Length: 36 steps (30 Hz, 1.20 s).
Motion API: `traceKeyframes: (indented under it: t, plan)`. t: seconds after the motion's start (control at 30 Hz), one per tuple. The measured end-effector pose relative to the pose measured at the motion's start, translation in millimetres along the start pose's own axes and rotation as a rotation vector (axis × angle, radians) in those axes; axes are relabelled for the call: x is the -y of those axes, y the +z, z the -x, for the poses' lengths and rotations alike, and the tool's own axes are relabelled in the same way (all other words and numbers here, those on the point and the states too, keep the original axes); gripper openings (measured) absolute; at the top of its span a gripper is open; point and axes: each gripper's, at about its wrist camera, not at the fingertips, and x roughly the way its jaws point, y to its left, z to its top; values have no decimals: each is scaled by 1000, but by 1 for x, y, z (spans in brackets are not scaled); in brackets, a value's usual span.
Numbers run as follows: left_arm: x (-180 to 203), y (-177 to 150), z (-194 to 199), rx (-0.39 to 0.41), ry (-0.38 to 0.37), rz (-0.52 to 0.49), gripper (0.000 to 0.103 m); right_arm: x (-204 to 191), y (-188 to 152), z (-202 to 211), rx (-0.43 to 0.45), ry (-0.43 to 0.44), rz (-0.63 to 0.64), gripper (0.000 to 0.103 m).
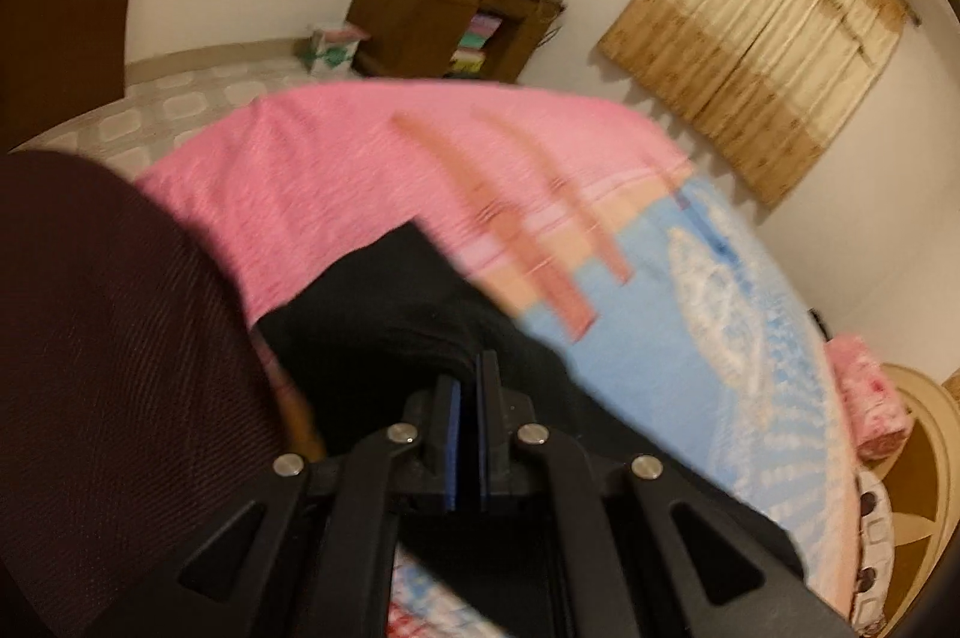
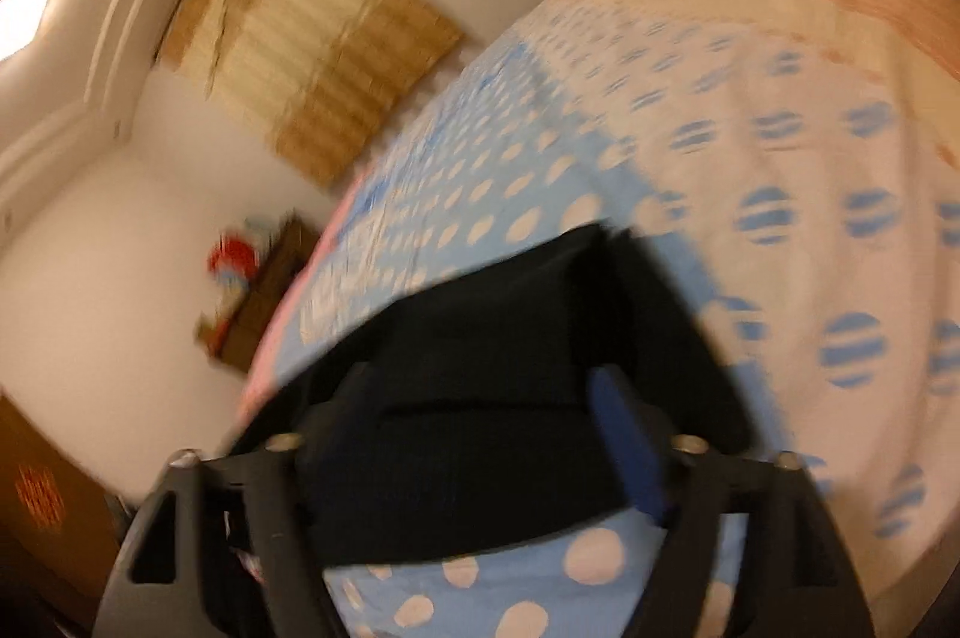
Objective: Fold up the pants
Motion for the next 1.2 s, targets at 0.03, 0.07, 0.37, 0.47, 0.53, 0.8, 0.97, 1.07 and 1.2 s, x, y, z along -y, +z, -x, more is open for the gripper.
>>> traceKeyframes:
  t: [0.03, 0.07, 0.37, 0.47, 0.53, 0.8, 0.97, 1.07, 1.2]
  plan:
    - [-5, -3, -4, -9, 2, 12, 4, 8, 1, 6, 18, 16, -37, 77]
    - [-11, -4, -8, -16, 5, 28, 4, 14, 1, 10, 25, 25, -65, 77]
    - [-11, -9, -19, -16, 26, 47, 4, 23, 3, 4, 13, 59, -102, 77]
    - [-10, -7, -19, -15, 24, 43, 4, 13, 11, -13, 18, -10, -10, 77]
    - [-7, -5, -19, -13, 24, 33, 4, 11, 16, -32, -14, -20, 30, 76]
    - [1, 0, -26, -31, 31, 0, 4, -6, 11, -76, -174, -133, 192, 7]
    - [18, 25, -11, -10, -25, -7, 4, -40, 41, -62, -147, -74, 242, 6]
    - [31, 40, 7, 26, -30, -38, 4, -72, 72, -42, -101, -25, 295, 6]
    - [28, 51, 25, 37, -38, -40, 4, -101, 99, -7, -56, 7, 351, 6]
